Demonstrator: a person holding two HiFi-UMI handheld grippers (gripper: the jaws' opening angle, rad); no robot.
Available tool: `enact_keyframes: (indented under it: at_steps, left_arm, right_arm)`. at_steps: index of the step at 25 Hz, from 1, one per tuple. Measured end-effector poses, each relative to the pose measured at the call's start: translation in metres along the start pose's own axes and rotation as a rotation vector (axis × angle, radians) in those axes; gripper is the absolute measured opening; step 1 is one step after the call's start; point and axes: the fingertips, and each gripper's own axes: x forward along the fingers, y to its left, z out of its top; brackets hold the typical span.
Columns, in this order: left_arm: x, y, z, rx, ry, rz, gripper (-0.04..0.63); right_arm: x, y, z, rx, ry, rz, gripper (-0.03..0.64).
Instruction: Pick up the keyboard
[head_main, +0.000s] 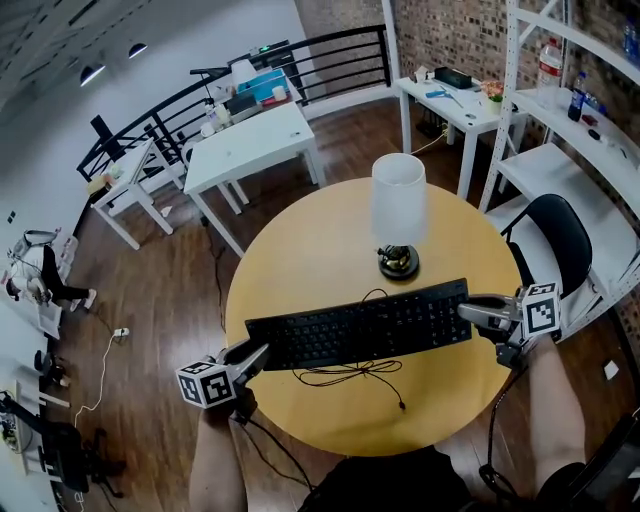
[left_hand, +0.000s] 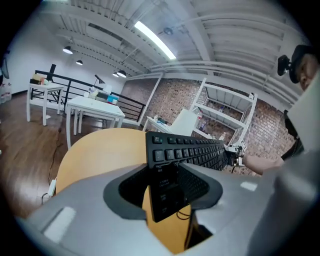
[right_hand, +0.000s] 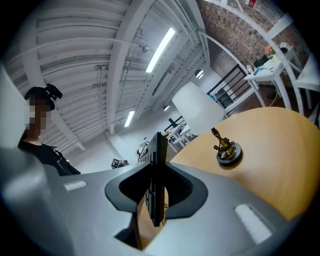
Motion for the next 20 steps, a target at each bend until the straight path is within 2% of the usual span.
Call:
enact_keyframes:
  at_steps: [10, 15, 20]
  left_arm:
    - [-0.036, -0.021, 0.048, 0.079, -0.103, -0.023, 0.186]
    - [-0.046, -0.025, 0.056, 0.103, -0.114, -0.023, 0.187]
    - [-0.044, -0.027, 0.063, 0.124, -0.123, -0.02, 0.187]
  right_arm:
    - [-0.004, 0.056, 0.031, -0.118, -0.071, -0.001, 0.082]
    - [-0.003, 0.074, 0.036, -0.157, -0.066, -0.007, 0.083]
    - [-0.006, 0.072, 0.038, -0.169, -0.075, -0.015, 0.083]
